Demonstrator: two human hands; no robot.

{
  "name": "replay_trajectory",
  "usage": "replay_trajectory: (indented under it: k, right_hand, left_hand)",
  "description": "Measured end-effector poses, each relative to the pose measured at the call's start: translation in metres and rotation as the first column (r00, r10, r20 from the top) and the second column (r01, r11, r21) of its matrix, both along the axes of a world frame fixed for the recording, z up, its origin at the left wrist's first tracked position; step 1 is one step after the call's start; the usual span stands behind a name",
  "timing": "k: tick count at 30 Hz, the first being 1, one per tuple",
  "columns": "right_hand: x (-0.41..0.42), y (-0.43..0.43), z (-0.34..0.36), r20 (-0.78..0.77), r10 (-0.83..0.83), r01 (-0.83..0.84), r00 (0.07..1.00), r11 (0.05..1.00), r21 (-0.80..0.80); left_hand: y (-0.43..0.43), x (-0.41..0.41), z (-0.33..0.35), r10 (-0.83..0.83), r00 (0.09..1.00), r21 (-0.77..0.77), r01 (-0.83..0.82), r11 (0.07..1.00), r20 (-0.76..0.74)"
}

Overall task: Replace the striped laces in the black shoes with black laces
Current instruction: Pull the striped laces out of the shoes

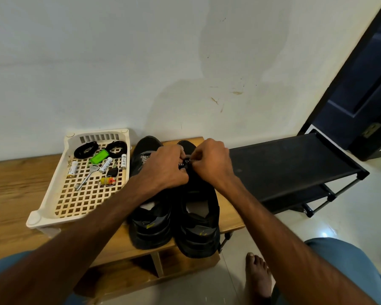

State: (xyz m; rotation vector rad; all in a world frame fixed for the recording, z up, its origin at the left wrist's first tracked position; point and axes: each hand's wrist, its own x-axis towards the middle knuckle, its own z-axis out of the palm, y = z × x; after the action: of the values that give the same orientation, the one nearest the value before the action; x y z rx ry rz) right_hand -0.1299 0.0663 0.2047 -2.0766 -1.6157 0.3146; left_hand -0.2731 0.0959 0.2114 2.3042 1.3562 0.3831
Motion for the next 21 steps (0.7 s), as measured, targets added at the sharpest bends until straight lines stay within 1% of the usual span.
replay_trajectory:
  k: [2, 4, 7, 9, 11, 12, 14, 15, 16, 17, 18, 19, 20, 21]
  right_hand:
    - [0.010, -0.002, -0.001, -0.100, -0.019, 0.022, 0.995, 1.000, 0.020]
    - [0.016, -0.002, -0.003, -0.154, -0.028, 0.033, 0.988, 0.999, 0.031]
    - [0.018, -0.001, -0.007, -0.220, -0.034, 0.042, 0.975, 0.999, 0.034]
    - [0.017, -0.004, -0.007, -0.355, -0.051, 0.061, 0.933, 0.998, 0.017]
    - [0.019, -0.006, -0.007, -0.538, -0.082, 0.088, 0.839, 0.996, -0.014]
    - [0.019, -0.007, -0.006, -0.632, -0.111, 0.110, 0.767, 0.993, -0.041]
    - [0.020, -0.008, -0.005, -0.796, -0.190, 0.161, 0.574, 0.980, -0.117]
    - [0.020, -0.008, -0.005, -0.841, -0.220, 0.176, 0.494, 0.973, -0.152]
    - [0.020, -0.008, -0.005, -0.850, -0.229, 0.175, 0.474, 0.971, -0.164]
    - [0.021, -0.008, -0.005, -0.827, -0.209, 0.158, 0.522, 0.976, -0.147]
    - [0.023, -0.007, -0.006, -0.755, -0.160, 0.122, 0.635, 0.987, -0.107]
    - [0.023, -0.006, -0.005, -0.641, -0.087, 0.060, 0.762, 0.996, -0.063]
    - [0.023, -0.006, -0.002, -0.503, -0.004, -0.022, 0.864, 0.999, -0.045]
    - [0.021, -0.005, 0.001, -0.381, 0.078, -0.106, 0.921, 0.993, -0.053]
  left_hand:
    - [0.003, 0.000, 0.000, 0.017, 0.999, -0.032, -0.016, 0.999, 0.034]
    - [0.005, 0.001, 0.002, 0.021, 0.999, -0.061, -0.018, 0.998, 0.047]
    - [0.003, 0.004, 0.004, 0.010, 1.000, -0.060, -0.011, 0.998, -0.015]
    - [0.001, 0.006, 0.005, 0.013, 0.997, -0.050, -0.016, 0.999, -0.071]
    - [0.001, 0.006, 0.005, 0.038, 0.997, -0.067, -0.042, 0.997, -0.062]
    - [0.001, 0.006, 0.005, 0.058, 0.997, -0.076, -0.062, 0.995, -0.047]
    - [0.001, 0.006, 0.004, 0.092, 0.995, -0.090, -0.094, 0.992, -0.027]
    - [0.001, 0.006, 0.004, 0.099, 0.995, -0.097, -0.100, 0.990, -0.017]
    - [0.002, 0.006, 0.003, 0.103, 0.995, -0.108, -0.103, 0.989, -0.004]
    - [0.002, 0.005, 0.002, 0.106, 0.994, -0.123, -0.103, 0.987, 0.015]
    - [0.003, 0.004, 0.001, 0.107, 0.994, -0.141, -0.101, 0.985, 0.036]
    - [0.004, 0.003, 0.000, 0.107, 0.993, -0.157, -0.097, 0.983, 0.052]
    - [0.004, 0.002, 0.000, 0.102, 0.993, -0.165, -0.091, 0.982, 0.060]
    - [0.005, 0.001, 0.000, 0.094, 0.994, -0.167, -0.083, 0.983, 0.063]
